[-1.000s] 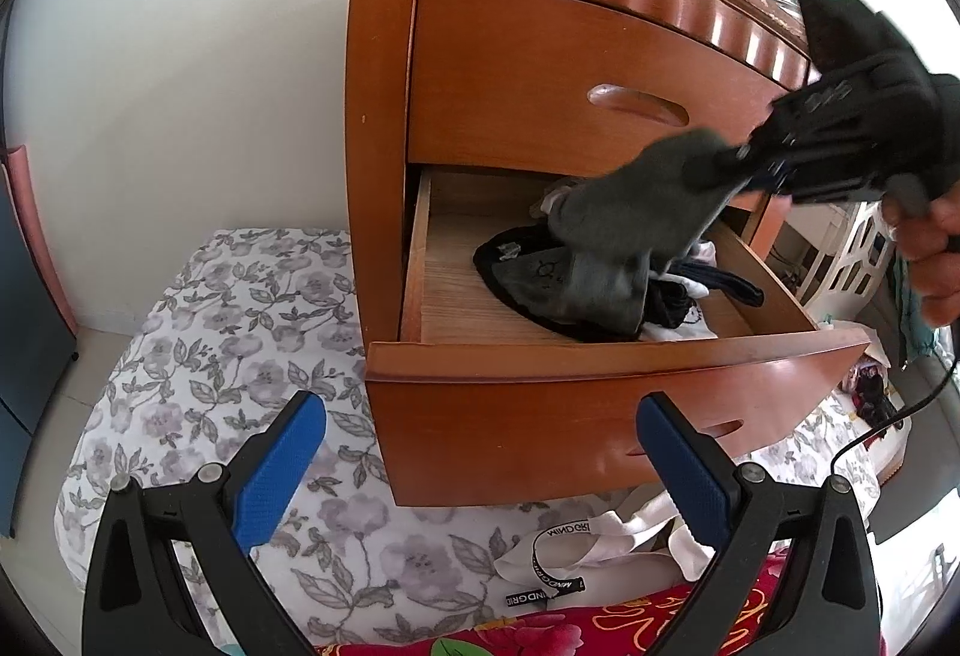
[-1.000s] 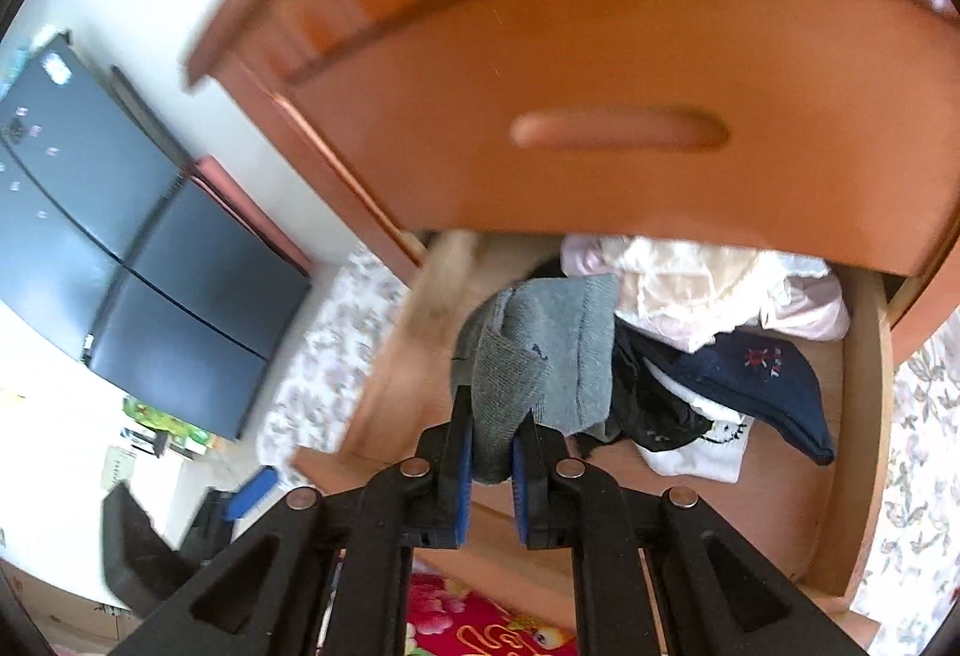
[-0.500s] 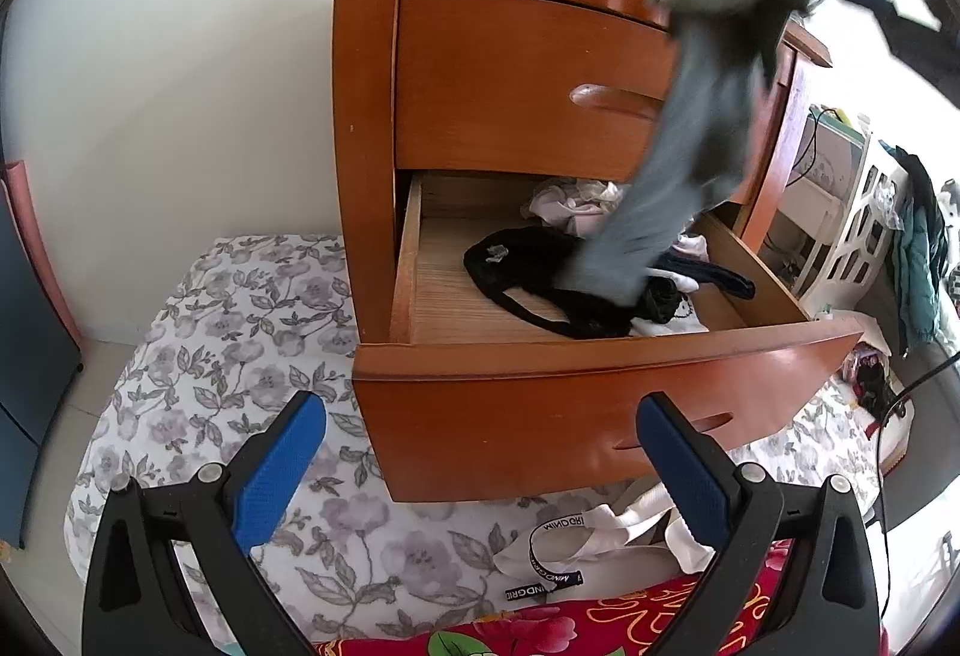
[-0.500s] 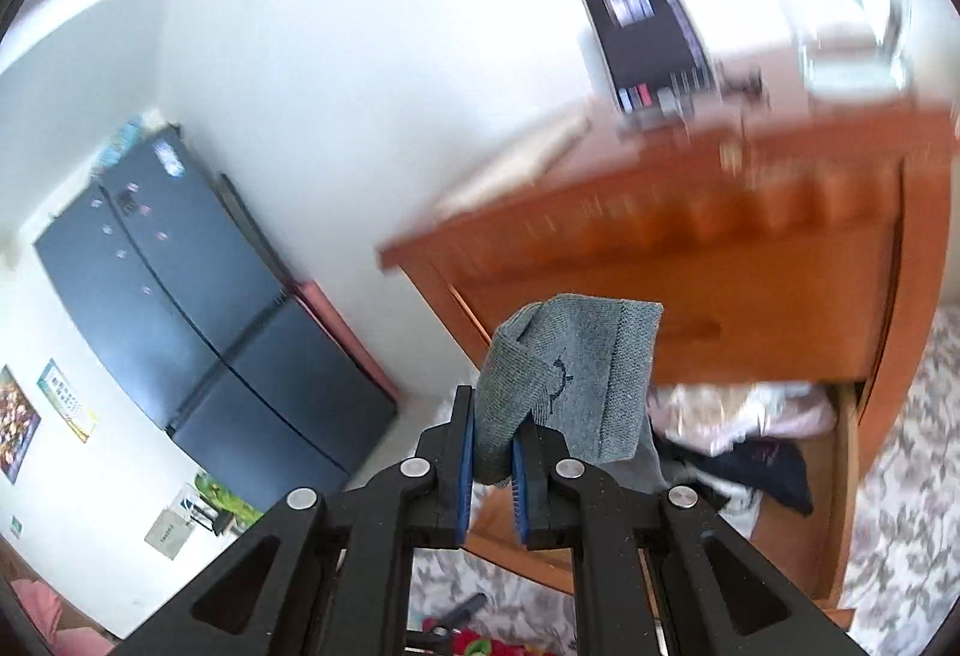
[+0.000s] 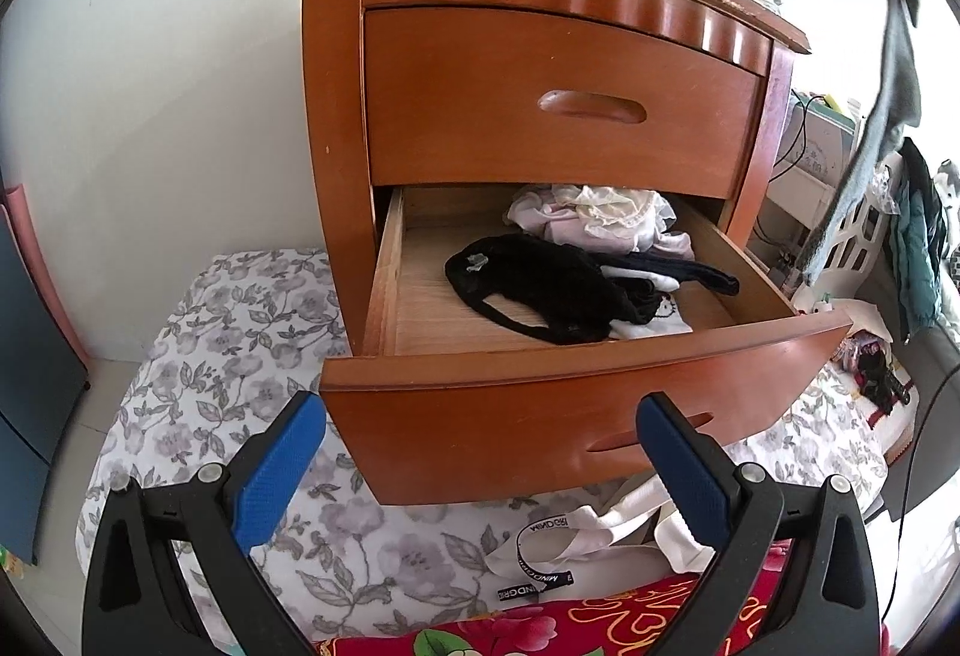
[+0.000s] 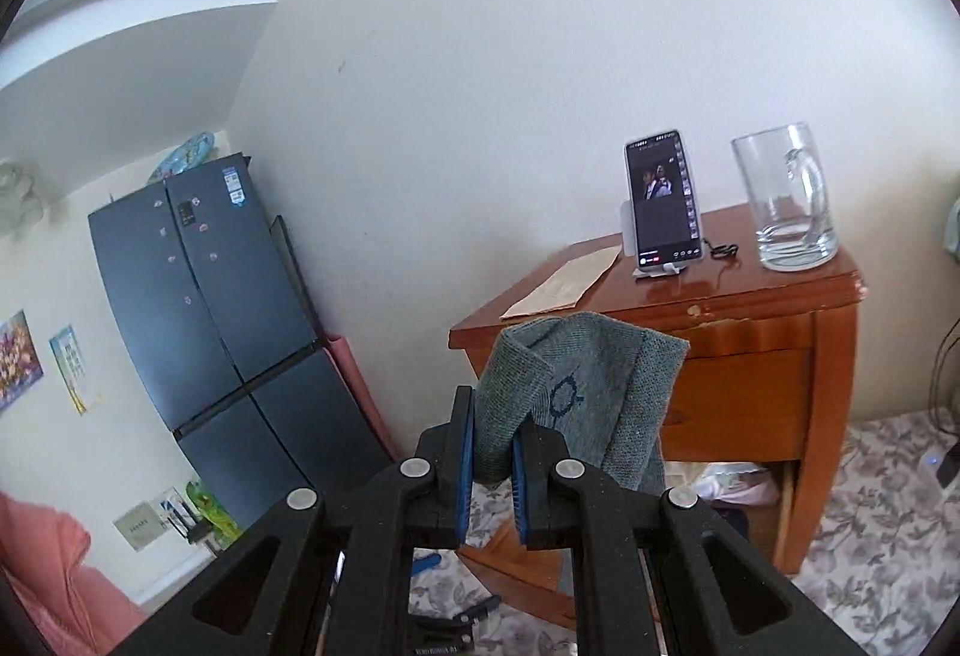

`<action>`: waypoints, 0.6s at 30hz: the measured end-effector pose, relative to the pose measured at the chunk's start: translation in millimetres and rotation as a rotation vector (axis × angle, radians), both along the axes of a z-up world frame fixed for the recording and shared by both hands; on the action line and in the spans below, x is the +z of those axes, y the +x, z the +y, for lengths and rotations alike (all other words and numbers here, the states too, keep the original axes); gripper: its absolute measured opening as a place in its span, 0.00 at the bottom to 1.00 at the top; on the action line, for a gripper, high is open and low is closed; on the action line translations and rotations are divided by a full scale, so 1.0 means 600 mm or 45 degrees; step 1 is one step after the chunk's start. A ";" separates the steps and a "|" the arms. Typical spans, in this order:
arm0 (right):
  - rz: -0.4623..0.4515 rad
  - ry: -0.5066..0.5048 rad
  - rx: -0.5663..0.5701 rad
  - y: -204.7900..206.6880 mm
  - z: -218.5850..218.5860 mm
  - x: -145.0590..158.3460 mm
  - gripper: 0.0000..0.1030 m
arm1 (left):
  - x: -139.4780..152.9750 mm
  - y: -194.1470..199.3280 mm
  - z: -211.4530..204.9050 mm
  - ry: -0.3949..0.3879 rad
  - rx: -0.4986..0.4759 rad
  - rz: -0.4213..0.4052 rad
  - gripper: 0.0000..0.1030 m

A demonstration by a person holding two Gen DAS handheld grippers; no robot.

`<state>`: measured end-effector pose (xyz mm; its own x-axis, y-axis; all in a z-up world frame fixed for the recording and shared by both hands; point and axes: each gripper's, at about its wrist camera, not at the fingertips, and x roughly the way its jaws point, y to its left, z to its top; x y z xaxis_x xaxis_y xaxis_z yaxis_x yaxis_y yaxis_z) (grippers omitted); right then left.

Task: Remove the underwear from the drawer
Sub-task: 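Carry the dark green cloth out of the drawer toward the red blanket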

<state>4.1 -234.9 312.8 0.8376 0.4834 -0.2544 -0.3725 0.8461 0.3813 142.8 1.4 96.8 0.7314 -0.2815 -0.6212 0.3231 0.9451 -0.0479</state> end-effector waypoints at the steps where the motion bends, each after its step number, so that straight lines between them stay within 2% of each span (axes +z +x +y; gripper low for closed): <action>1: -0.002 -0.007 -0.004 -0.009 -0.001 -0.003 0.11 | 0.001 -0.001 -0.001 0.001 -0.002 -0.001 1.00; 10: 0.071 0.011 0.055 -0.047 -0.006 -0.058 0.11 | 0.006 -0.013 -0.024 0.033 -0.026 -0.007 1.00; 13: 0.169 0.003 0.064 -0.037 0.000 -0.095 0.11 | 0.008 -0.015 -0.027 0.036 -0.024 -0.007 1.00; 18: 0.470 -0.062 0.035 0.010 0.014 -0.195 0.12 | 0.008 -0.014 -0.030 0.039 -0.013 -0.003 1.00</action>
<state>9.9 -226.7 195.7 0.6720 0.4843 -0.5602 -0.2402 0.8582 0.4536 134.4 -16.7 101.7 0.7301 -0.2697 -0.6278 0.3326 0.9429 -0.0183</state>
